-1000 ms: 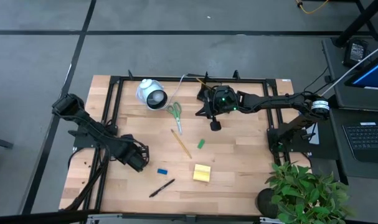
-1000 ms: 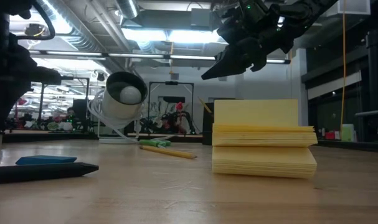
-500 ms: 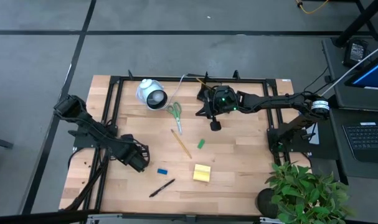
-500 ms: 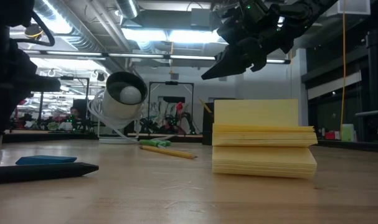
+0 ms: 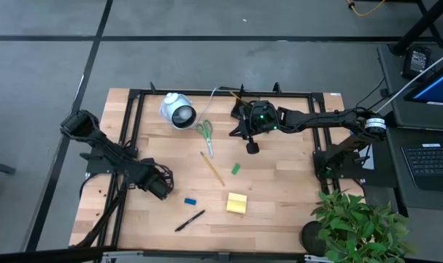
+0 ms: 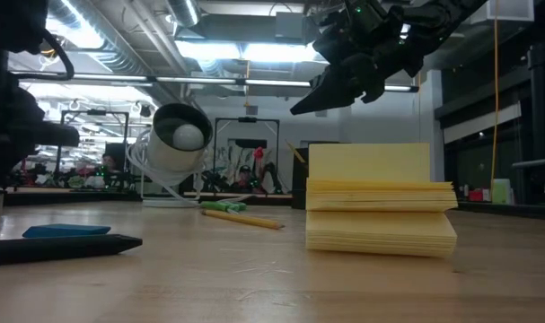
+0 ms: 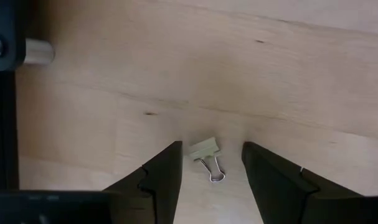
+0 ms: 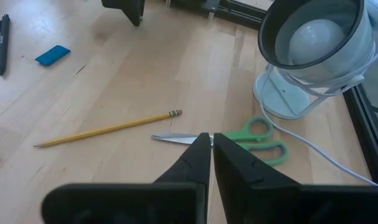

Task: Pick and place office supplies into organizer
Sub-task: Put the brown binder clip into the desk organizer

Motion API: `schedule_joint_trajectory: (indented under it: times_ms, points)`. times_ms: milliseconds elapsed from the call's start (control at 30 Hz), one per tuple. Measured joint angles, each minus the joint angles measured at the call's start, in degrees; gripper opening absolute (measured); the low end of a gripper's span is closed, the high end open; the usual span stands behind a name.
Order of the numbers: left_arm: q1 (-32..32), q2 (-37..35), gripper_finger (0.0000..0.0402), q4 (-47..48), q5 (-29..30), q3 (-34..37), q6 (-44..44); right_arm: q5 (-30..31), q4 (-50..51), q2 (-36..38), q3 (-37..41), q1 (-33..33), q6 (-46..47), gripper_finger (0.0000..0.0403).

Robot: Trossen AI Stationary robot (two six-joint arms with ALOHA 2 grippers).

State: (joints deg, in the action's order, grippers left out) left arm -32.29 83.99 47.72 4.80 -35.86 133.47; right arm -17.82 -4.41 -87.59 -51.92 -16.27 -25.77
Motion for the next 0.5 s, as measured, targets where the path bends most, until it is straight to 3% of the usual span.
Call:
schedule_joint_trajectory:
  times_ms: [500]
  points:
    - [1.25, -1.36, 0.0162, -0.33, -1.79, 0.44, -0.14, -0.02, -0.25, -0.02, 0.00, 0.02, -0.01, 0.0026]
